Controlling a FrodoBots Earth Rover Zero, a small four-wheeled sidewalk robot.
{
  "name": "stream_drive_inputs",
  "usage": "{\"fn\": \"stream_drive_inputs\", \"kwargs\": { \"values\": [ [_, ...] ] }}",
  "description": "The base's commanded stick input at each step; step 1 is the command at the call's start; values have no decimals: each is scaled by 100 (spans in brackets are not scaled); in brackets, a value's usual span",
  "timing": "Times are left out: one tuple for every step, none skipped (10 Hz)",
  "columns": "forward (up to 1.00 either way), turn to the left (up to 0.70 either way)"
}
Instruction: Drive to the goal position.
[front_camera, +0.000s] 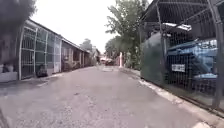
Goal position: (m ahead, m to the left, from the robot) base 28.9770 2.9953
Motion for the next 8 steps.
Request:
{"fn": "stream_drive_inputs", "kwargs": {
  "values": [
    [100,0],
    [100,0],
    [100,0],
    [100,0],
    [100,0],
    [100,0],
    [100,0],
    [100,0]
  ]
}}
